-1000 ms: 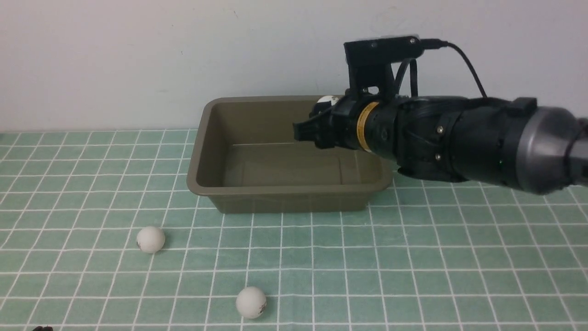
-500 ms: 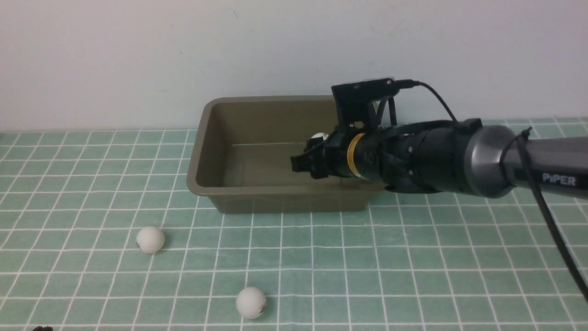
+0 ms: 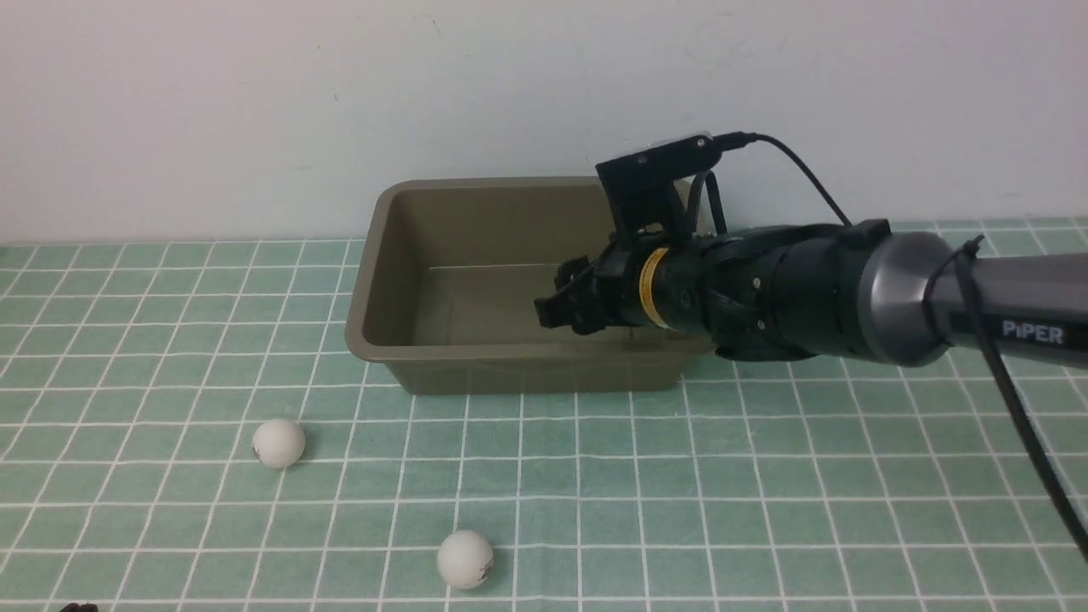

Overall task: Put the table tennis balls in the box on the green coffee tablecloth.
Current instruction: 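Release the ping pong ball into the bin and lift the gripper away, then reach for and grasp a ping pong ball on the table beside the basket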

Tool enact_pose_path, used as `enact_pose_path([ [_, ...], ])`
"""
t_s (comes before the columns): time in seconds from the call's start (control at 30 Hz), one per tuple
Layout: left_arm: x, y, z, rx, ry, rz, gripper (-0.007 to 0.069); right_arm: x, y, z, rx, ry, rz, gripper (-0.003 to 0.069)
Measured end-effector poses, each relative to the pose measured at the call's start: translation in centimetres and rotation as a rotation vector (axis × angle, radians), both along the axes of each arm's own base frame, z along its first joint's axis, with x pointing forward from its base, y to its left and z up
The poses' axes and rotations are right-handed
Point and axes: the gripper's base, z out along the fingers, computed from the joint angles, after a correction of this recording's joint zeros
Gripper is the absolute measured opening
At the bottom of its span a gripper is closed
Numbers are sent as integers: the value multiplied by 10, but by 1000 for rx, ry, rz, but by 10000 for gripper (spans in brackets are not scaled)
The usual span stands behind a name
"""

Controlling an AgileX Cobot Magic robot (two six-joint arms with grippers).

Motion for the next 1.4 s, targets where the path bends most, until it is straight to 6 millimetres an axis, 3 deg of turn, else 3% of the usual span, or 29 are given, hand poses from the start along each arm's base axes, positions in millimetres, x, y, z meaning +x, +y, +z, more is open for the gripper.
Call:
enact_pose_path([
  [0.17, 0, 0, 0, 0, 0, 0, -4, 2, 1, -12, -11, 25, -2, 409],
  [0.33, 0, 0, 0, 0, 0, 0, -4, 3, 2, -2, 1, 1, -9, 409],
  [0.4, 0, 0, 0, 0, 0, 0, -4, 3, -1, 21, 20, -47, -27, 405],
  [0.5, 0, 0, 0, 0, 0, 0, -4, -6, -15, 70, 54, -141, -96, 372],
  [0.67, 0, 0, 0, 0, 0, 0, -4, -46, -64, 155, 18, -304, -260, 241],
  [0.9, 0, 0, 0, 0, 0, 0, -4, -119, -125, 189, -42, -392, -326, 57],
  [1.0, 0, 0, 0, 0, 0, 0, -4, -156, -147, 190, -22, -446, -281, 6],
  [1.07, 0, 0, 0, 0, 0, 0, -4, -177, -156, 176, -22, -454, -227, -10],
  [1.17, 0, 0, 0, 0, 0, 0, -4, -190, -161, 157, -30, -437, -182, -15],
  [1.3, 0, 0, 0, 0, 0, 0, -4, -200, -163, 114, -78, -349, -114, -15],
  [1.4, 0, 0, 0, 0, 0, 0, -4, -205, -159, 97, -70, -309, -57, -16],
])
